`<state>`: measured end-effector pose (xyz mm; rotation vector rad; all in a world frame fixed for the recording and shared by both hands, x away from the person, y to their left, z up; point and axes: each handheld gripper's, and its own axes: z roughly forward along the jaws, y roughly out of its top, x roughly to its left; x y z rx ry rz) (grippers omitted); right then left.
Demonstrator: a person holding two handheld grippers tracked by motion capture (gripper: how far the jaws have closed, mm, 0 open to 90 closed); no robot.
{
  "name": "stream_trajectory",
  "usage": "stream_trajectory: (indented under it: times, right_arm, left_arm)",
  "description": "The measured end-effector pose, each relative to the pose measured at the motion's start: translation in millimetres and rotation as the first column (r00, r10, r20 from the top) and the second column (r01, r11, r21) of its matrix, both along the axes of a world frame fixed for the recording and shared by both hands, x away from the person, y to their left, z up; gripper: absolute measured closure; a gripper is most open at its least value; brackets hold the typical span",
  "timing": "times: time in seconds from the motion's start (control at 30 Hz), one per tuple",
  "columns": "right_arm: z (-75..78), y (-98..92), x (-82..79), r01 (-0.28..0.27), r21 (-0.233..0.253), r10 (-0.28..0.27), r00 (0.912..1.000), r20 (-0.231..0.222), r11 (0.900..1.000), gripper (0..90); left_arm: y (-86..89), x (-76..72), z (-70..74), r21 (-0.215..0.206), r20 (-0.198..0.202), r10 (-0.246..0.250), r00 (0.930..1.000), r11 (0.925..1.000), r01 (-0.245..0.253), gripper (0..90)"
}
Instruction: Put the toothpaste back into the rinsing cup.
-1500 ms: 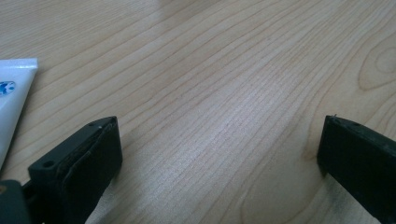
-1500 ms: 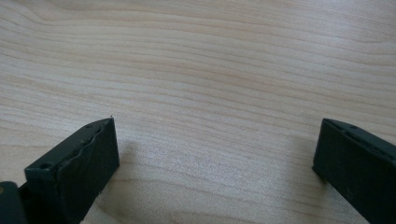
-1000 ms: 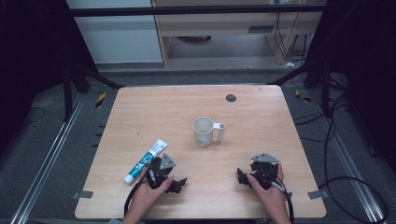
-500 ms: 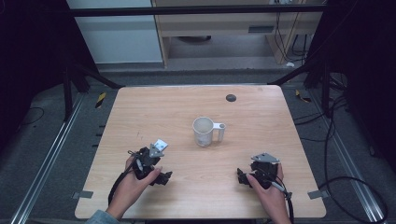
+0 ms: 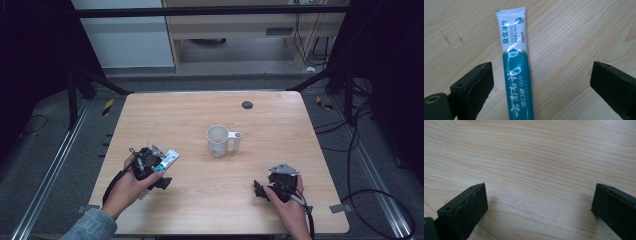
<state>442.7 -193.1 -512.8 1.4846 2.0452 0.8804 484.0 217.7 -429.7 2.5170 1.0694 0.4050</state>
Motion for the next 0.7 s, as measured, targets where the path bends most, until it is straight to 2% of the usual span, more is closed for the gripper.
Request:
stream_trajectory:
  times: [0.23,0.5,0.7]
  right_arm:
    - [-0.1,-0.3,-0.2,-0.002,-0.004,0.002,1.0000,0.001,1.000,0.4]
    - [-0.1,-0.8,-0.2,-0.008,-0.004,0.008,1.0000,0.001,1.000,0.4]
    - [0.0,-0.8,-0.3,-0.007,-0.003,0.007,1.0000,0.001,1.000,0.4]
  left_arm:
    - [11.0,8.5,3.2,-0.005,-0.029,0.007,0.9995,1.0000,-0.007,4.6]
    - [19.0,16.0,10.1,0.016,-0.054,0.020,0.9983,0.9997,-0.020,6.2]
    - [21.3,23.3,7.1,0.033,-0.083,0.042,0.9957,0.9987,-0.039,8.9]
